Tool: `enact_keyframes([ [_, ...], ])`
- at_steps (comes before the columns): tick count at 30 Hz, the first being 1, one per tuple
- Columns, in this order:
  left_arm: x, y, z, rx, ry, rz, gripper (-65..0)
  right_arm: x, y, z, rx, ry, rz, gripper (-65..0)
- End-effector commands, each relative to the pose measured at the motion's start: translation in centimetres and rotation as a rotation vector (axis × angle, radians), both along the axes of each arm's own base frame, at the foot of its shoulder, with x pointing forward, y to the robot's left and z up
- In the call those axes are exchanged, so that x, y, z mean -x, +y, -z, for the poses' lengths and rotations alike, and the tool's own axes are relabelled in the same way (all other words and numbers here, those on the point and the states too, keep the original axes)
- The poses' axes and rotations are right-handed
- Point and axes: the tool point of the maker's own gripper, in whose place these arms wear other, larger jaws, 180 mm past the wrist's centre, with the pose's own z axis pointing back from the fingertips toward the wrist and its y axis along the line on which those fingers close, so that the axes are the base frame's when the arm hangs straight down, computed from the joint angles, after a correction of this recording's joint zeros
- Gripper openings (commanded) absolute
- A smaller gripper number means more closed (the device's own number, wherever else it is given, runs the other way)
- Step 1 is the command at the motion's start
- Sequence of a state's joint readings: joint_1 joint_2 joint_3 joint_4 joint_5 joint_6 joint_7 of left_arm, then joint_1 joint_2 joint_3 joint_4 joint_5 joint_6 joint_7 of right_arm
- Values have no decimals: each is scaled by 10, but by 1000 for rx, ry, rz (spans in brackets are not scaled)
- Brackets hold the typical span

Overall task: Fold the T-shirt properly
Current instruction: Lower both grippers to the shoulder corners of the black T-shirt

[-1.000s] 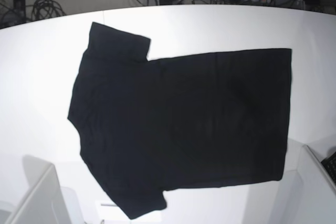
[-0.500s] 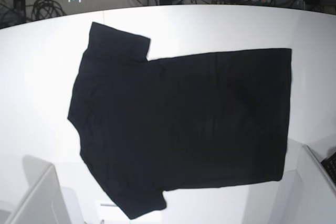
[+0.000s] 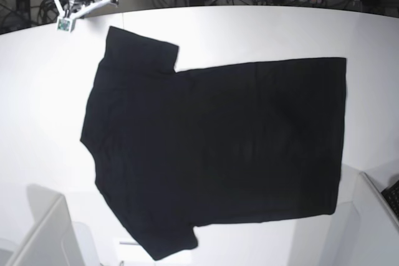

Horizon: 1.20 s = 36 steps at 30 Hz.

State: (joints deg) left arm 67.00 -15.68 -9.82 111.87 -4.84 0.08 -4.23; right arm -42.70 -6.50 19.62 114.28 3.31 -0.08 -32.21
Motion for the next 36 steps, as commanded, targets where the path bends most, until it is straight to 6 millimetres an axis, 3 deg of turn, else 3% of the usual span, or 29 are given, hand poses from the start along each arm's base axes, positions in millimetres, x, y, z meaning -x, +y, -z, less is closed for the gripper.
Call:
enact_keyframes([
  [1, -4, 1, -8, 14, -33, -13, -650, -12, 3, -8, -17, -54, 5, -650],
  [7, -39, 5, -14, 43, -128, -48, -650, -51, 30, -19, -275, -211, 62, -650],
  [15, -61, 6, -21, 41, -195, -43, -650, -73, 40, -32, -447, -305, 89, -650],
  [16, -64, 6, -21, 42, -199, -43, -650, -74, 40, -32, -446, -304, 81, -611],
  [19, -68, 7, -21, 50, -209, -52, -650, -76, 41, -33, -449, -306, 70, -399],
  [21, -69, 7, -21, 50, -209, -52, -650, -79, 38, -33, -445, -310, 71, -309],
  [23, -68, 7, -21, 53, -209, -56, -650, -78, 36, -26, -447, -298, 83, -279],
  [27, -68, 6, -21, 53, -209, -57, -643, -76, 32, -9, -444, -252, 80, -279],
  [29, -68, 6, -21, 53, -209, -57, -461, -76, 31, -1, -448, -238, 87, -279],
  [32, -67, 8, -20, 92, -206, -92, -242, -74, 30, 12, -456, -209, 102, -279],
  [34, -65, 17, -16, 154, -198, -168, -163, -70, 29, 19, -458, -188, 111, -281],
  [36, -68, 32, -13, 215, -209, -262, -158, -68, 33, 21, -465, -178, 105, -281],
])
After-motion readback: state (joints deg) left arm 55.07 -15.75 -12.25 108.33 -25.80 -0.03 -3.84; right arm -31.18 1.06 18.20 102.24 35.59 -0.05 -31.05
